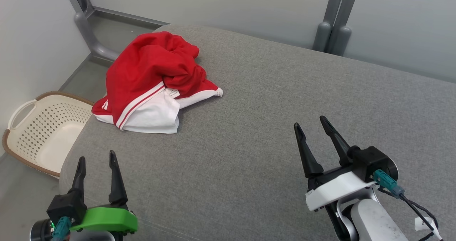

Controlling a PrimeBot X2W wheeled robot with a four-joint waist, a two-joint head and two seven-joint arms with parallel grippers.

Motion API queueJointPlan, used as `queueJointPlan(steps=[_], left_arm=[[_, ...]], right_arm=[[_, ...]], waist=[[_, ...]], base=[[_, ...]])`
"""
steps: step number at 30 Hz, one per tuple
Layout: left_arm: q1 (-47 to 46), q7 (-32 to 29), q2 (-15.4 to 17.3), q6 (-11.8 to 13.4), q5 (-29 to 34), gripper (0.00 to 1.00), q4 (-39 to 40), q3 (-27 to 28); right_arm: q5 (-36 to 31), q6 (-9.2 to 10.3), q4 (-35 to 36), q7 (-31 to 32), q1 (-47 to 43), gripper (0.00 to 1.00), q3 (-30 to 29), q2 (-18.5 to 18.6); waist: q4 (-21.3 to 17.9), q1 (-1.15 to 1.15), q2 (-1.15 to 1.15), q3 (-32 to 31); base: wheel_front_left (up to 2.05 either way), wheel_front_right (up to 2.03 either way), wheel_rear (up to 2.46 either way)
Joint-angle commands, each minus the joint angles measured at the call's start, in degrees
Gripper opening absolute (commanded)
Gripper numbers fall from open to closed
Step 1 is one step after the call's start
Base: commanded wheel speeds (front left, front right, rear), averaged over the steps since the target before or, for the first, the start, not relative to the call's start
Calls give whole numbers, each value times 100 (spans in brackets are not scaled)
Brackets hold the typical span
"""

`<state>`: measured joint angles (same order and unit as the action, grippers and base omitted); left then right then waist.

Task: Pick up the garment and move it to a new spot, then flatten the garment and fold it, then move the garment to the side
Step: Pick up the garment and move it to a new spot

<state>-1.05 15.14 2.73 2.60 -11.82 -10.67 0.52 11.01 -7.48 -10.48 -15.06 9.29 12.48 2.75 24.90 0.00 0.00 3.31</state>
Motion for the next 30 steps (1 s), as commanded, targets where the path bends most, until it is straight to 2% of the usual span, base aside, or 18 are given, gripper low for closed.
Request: queueJointPlan(steps=[1, 5, 8, 13, 19, 24, 30], left_arm=[[-39, 1, 30, -109, -111, 100, -48, 59], [-245, -14, 74, -254, -189, 100, -256, 154], [-545, -267, 250, -412, -293, 100, -416, 154], [-1044, -878, 575, -576, -451, 100, -505, 202], [-1664, -1993, 948, -847, -1069, 100, -720, 298], [-2205, -2678, 1499, -976, -1536, 100, -1174, 214], [-2753, -3541, 2121, -1006, -2120, 100, -1782, -331]], right_arm=[[58, -3, -8, -18, 32, 100, 18, 24], [65, -3, -30, -18, 32, 100, 48, 25], [47, -3, -43, -18, 48, 100, 74, 23], [-2, -3, -61, -19, 152, 100, 102, 25], [-18, -3, -52, -18, 241, 100, 157, 25], [-32, -3, -35, -18, 407, 100, 218, 84], [-27, -3, 47, -18, 629, 100, 242, 141]], waist=[[-22, 0, 0, 8], [-115, 0, 0, -16], [-236, 0, 0, -26], [-536, 0, 0, 42], [-969, 0, 0, 225], [-1330, 0, 0, 508], [-1770, 0, 0, 929]], base=[[0, 0, 0], [0, 0, 0], [0, 0, 0], [0, 0, 0], [0, 0, 0], [0, 0, 0], [0, 0, 0]])
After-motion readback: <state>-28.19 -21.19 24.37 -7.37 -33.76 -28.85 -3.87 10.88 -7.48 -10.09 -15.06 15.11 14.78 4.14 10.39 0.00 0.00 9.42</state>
